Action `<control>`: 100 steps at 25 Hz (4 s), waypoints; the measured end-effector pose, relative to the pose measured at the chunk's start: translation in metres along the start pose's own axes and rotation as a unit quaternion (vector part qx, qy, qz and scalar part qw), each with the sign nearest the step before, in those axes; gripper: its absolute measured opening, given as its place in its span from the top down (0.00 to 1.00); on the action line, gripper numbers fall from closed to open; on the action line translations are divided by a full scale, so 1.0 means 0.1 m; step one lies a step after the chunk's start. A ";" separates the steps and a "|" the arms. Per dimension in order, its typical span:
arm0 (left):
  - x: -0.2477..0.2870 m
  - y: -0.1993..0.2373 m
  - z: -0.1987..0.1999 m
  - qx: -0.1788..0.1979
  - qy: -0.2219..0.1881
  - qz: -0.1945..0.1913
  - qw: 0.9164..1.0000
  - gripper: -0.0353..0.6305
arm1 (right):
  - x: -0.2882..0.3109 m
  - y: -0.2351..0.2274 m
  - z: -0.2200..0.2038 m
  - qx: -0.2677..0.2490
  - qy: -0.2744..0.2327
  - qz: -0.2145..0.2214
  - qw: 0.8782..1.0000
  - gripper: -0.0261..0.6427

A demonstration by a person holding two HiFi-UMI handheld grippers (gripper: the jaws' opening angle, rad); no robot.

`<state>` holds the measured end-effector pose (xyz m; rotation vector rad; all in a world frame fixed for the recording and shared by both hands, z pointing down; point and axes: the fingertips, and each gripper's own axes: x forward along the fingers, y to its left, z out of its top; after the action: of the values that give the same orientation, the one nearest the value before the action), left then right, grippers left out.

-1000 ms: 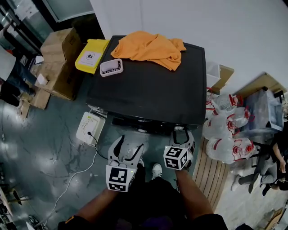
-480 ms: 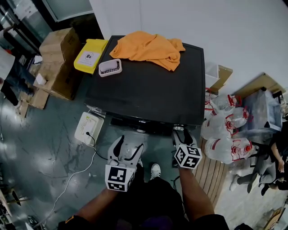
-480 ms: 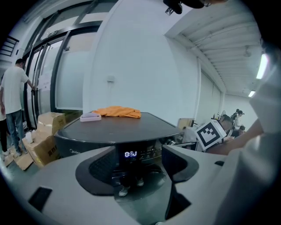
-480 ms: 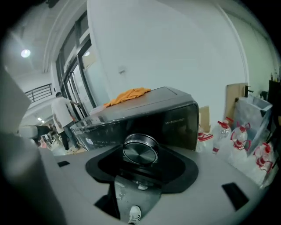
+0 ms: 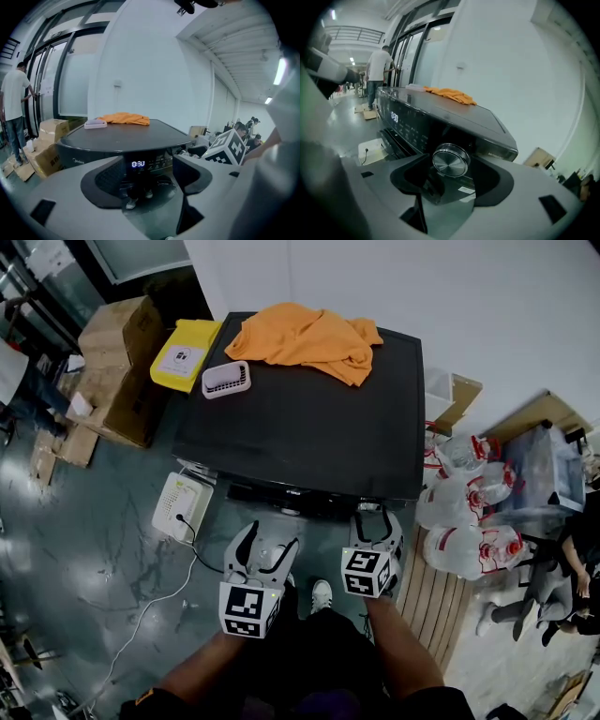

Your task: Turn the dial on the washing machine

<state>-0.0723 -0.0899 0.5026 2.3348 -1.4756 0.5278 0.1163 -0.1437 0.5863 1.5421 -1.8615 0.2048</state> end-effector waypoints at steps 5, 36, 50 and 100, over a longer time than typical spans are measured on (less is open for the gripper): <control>-0.03 0.04 0.00 -0.001 -0.001 0.003 1.000 0.48 | 0.06 0.00 0.01 -0.001 0.017 -0.011 1.000 0.57; 0.19 0.11 -0.07 -0.010 0.005 -0.003 1.000 0.48 | 0.01 -0.01 0.10 -0.060 -0.007 -0.021 0.998 0.57; 0.28 0.14 -0.11 -0.011 0.013 -0.007 1.000 0.48 | 0.06 0.01 0.04 -0.017 0.009 -0.023 1.000 0.58; 0.08 0.18 0.02 -0.019 -0.014 0.010 1.000 0.48 | -0.35 -0.03 0.36 0.103 -0.058 0.044 0.992 0.59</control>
<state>-0.0850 -0.1043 0.5060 2.3088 -1.5109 0.4689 0.1057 -0.1351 0.5378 1.6404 -2.0548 0.3664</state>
